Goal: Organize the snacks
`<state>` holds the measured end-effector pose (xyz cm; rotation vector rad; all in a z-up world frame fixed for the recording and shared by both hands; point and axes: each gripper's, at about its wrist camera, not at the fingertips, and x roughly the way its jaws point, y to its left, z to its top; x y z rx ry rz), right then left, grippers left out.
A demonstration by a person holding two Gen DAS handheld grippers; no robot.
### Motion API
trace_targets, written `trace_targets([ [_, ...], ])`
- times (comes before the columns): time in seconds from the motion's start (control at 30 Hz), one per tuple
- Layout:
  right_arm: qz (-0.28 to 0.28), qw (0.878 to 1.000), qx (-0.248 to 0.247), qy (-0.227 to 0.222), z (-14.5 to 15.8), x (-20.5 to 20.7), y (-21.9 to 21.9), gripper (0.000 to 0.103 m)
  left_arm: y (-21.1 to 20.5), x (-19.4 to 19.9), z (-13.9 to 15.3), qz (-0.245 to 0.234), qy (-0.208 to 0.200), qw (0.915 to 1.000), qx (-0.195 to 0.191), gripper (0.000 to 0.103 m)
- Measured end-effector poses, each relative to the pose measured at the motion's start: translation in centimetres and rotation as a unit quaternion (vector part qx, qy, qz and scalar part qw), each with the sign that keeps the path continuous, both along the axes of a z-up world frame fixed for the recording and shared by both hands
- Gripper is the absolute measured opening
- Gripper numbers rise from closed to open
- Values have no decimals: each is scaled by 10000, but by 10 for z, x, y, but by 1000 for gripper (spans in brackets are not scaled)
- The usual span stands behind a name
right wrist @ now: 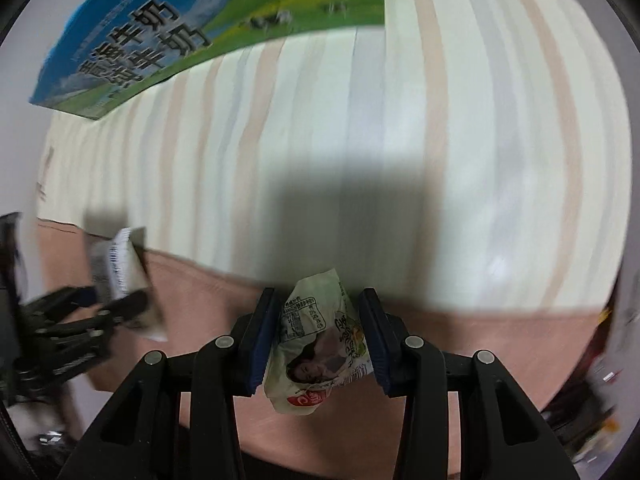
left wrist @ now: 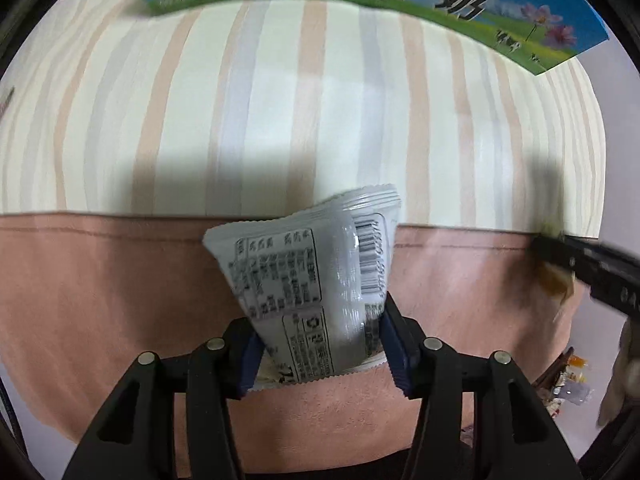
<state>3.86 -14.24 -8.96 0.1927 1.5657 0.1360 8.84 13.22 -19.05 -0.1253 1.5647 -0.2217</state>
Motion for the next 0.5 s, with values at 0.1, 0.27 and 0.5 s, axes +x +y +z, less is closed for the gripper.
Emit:
trace_targets([
  [0.1,-573,9975,380,168,-5,-6,-7,49,9,8,-8,142,118,9997,-149,55],
  [0.27,-726,9953,616,197,6,-17,-17,75,11,12,-22,242,124,9995,-169,58],
  [0.5,-278,9991,262,190,5,-48,22,75,57,13,-20,174,54,9998,-62,58],
])
